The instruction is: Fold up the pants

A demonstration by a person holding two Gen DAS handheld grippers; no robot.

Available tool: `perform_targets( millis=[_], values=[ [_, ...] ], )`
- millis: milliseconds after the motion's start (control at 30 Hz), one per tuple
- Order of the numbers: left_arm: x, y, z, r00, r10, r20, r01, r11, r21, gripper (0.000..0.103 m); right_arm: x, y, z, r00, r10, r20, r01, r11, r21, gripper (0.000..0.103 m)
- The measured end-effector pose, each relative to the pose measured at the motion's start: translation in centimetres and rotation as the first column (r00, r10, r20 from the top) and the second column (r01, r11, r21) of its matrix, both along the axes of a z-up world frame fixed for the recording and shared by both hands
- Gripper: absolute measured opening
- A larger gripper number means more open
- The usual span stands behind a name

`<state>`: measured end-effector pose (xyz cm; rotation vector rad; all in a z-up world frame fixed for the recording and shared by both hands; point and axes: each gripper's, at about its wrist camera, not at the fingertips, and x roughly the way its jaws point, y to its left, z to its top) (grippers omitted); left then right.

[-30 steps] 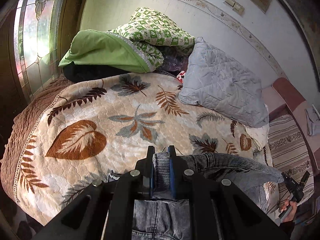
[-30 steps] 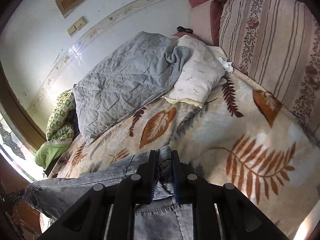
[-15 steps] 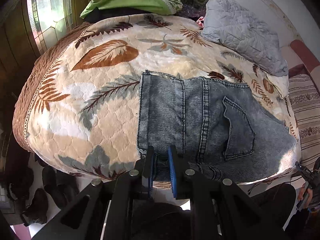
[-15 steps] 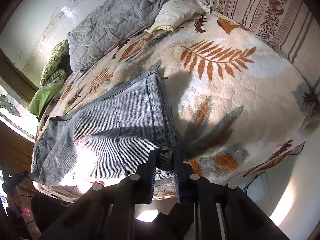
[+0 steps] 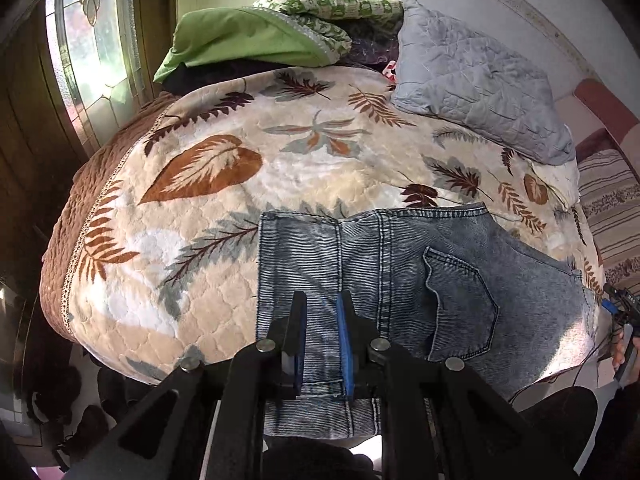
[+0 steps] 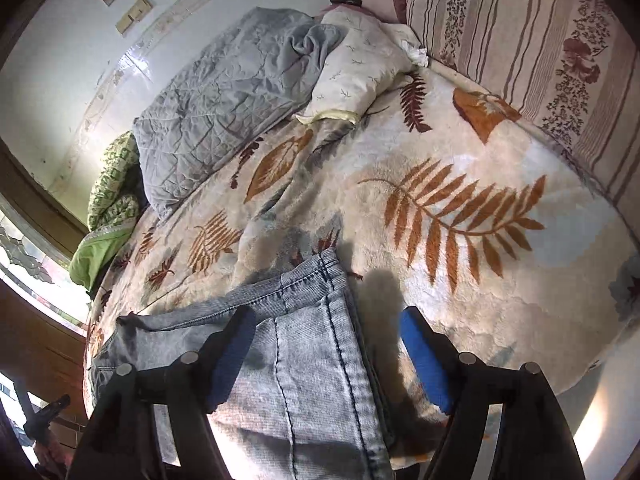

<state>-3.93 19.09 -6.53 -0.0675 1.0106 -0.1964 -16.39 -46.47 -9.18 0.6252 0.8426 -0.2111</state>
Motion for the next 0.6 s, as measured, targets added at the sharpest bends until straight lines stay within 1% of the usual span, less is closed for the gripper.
perform_targets(
  millis=[33, 67, 100, 133, 167, 200, 233, 267, 300, 367, 433, 467, 533, 600],
  values=[
    [0.6, -0.7, -0.4, 1.0, -0.004, -0.003, 0.004, 1.0, 0.008, 0.014, 1.6, 0.3, -0.8, 0.998, 0.009, -0.063, -0.01, 1.0, -0.016, 0.078],
    [1.1, -1.3, -0.8, 1.0, -0.005, -0.007, 0.005, 1.0, 0.015, 0.014, 2.9, 0.5, -1.8, 0.992, 0.016, -0.123, -0.019, 0.999, -0.027, 0.074],
    [1.6, -1.6, -1.3, 1.0, 0.0, -0.016, 0.0, 1.0, 0.015, 0.014, 3.8, 0.7, -2.6, 0.987, 0.029, -0.16, -0.033, 0.999, -0.024, 0.065],
    [2.2, -1.8, -1.9, 0.999, 0.009, -0.032, -0.009, 1.0, 0.01, 0.014, 4.4, 1.1, -3.2, 0.982, 0.053, -0.182, -0.057, 0.998, -0.019, 0.036],
    [2.7, -1.9, -2.6, 0.998, 0.018, -0.053, -0.018, 1.0, 0.006, 0.014, 4.9, 1.8, -3.5, 0.973, 0.063, -0.224, -0.078, 0.995, -0.059, 0.025],
    [3.3, -2.0, -3.2, 0.997, 0.025, -0.069, -0.025, 1.0, 0.008, 0.014, 5.1, 2.7, -3.4, 0.964, 0.057, -0.258, -0.094, 0.986, -0.134, 0.024],
    [3.8, -2.2, -3.8, 0.996, 0.036, -0.077, -0.034, 0.999, 0.02, 0.014, 5.2, 3.5, -3.0, 0.961, 0.059, -0.272, -0.116, 0.973, -0.198, 0.014],
    [4.2, -2.3, -4.4, 0.996, 0.047, -0.082, -0.044, 0.998, 0.039, 0.014, 5.3, 4.2, -2.3, 0.959, 0.053, -0.28, -0.126, 0.96, -0.25, 0.011],
    [4.6, -2.4, -4.9, 0.995, 0.059, -0.085, -0.054, 0.997, 0.057, 0.014, 5.2, 4.6, -1.5, 0.962, 0.04, -0.269, -0.119, 0.951, -0.285, 0.01],
    [5.3, -2.5, -5.6, 0.993, 0.074, -0.087, -0.067, 0.995, 0.074, 0.014, 4.9, 4.8, 0.9, 0.98, 0.022, -0.198, -0.089, 0.938, -0.335, 0.01],
    [5.8, -2.8, -6.1, 0.993, 0.086, -0.081, -0.079, 0.993, 0.085, 0.014, 4.9, 4.6, 3.2, 0.993, 0.027, -0.118, -0.067, 0.938, -0.341, 0.01],
    [6.0, -2.9, -6.3, 0.993, 0.091, -0.076, -0.083, 0.992, 0.092, 0.014, 5.0, 4.6, 3.9, 0.995, 0.029, -0.096, -0.06, 0.938, -0.343, 0.01],
    [6.4, -3.3, -6.6, 0.993, 0.098, -0.067, -0.09, 0.99, 0.11, 0.014, 6.1, 4.9, 4.4, 0.997, 0.022, -0.074, -0.047, 0.936, -0.348, 0.01],
    [6.4, -3.6, -6.8, 0.994, 0.101, -0.049, -0.094, 0.988, 0.12, 0.014, 7.3, 4.5, 3.2, 0.996, 0.001, -0.09, -0.032, 0.938, -0.344, 0.01]
  ],
)
